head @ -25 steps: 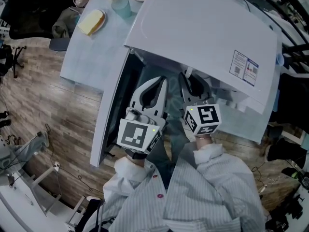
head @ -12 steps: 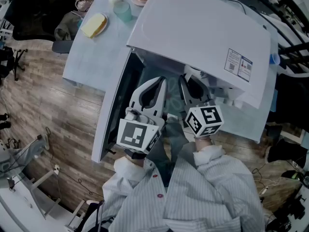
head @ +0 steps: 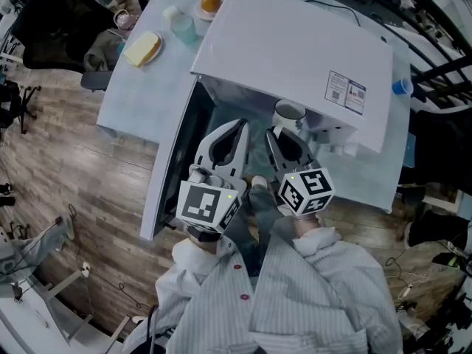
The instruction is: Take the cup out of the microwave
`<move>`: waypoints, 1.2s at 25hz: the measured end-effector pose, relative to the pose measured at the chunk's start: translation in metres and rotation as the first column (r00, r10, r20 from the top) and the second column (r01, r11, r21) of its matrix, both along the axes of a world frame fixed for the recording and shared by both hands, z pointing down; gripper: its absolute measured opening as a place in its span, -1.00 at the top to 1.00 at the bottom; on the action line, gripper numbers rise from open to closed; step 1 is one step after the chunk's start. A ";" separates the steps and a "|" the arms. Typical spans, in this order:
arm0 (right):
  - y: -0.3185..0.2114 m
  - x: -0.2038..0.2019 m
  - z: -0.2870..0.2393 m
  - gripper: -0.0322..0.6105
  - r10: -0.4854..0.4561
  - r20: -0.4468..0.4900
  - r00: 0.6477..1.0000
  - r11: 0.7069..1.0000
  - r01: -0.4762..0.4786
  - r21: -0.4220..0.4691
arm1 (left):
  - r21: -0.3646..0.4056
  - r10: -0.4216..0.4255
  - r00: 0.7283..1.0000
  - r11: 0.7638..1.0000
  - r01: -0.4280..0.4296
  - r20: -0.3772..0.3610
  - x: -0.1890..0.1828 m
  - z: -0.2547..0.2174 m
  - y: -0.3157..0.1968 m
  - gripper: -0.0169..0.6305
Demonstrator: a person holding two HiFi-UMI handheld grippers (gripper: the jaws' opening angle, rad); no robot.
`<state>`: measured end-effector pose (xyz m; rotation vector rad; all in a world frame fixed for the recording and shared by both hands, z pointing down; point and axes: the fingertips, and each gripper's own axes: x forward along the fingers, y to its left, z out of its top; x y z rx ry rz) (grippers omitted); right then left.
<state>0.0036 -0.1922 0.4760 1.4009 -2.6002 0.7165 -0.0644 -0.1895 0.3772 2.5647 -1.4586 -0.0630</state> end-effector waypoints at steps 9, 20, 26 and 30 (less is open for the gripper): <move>0.034 -0.005 -0.027 0.68 -0.039 0.025 0.999 0.999 0.039 0.007 | 0.026 0.000 1.000 1.000 0.001 -0.031 -0.001 -0.024 0.011 0.92; 0.072 -0.012 -0.077 0.68 -0.116 0.079 0.990 0.993 0.113 0.046 | 0.057 0.057 0.998 0.997 -0.055 -0.040 0.015 -0.043 0.035 0.92; 0.088 -0.009 -0.108 0.68 -0.142 0.106 0.984 0.987 0.132 0.089 | 0.080 0.057 0.998 0.995 -0.055 -0.031 0.011 -0.053 0.038 0.92; 0.093 -0.006 -0.132 0.68 -0.164 0.118 0.979 0.980 0.148 0.132 | 0.084 0.061 0.998 0.995 -0.059 -0.030 0.012 -0.059 0.039 0.92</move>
